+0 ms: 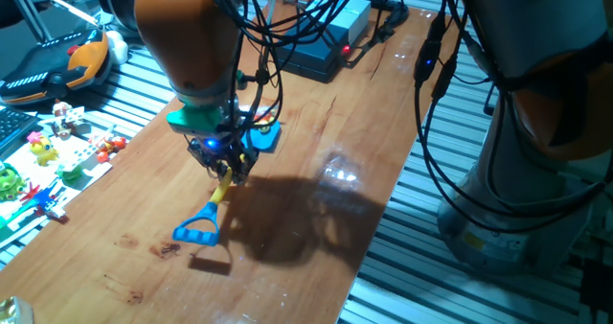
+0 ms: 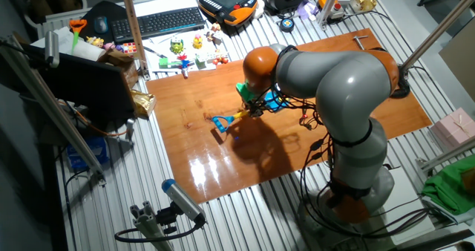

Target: Use a shovel to scoop up an object

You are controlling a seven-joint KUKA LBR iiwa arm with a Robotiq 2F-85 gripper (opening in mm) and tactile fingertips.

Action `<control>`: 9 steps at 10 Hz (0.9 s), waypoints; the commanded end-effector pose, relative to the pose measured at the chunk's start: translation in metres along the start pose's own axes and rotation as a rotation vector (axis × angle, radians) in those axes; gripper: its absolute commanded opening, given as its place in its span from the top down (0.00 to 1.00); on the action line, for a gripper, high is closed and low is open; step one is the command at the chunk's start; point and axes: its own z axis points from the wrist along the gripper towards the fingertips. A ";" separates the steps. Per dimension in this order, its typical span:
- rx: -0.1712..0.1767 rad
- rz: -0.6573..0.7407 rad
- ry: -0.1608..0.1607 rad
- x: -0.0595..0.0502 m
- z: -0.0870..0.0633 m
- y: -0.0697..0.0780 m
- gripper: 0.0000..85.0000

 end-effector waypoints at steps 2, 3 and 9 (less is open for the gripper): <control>0.006 -0.003 0.000 0.001 0.002 -0.001 0.66; 0.007 -0.005 0.001 0.001 0.002 -0.001 0.58; 0.016 -0.035 0.004 -0.003 -0.011 0.000 0.62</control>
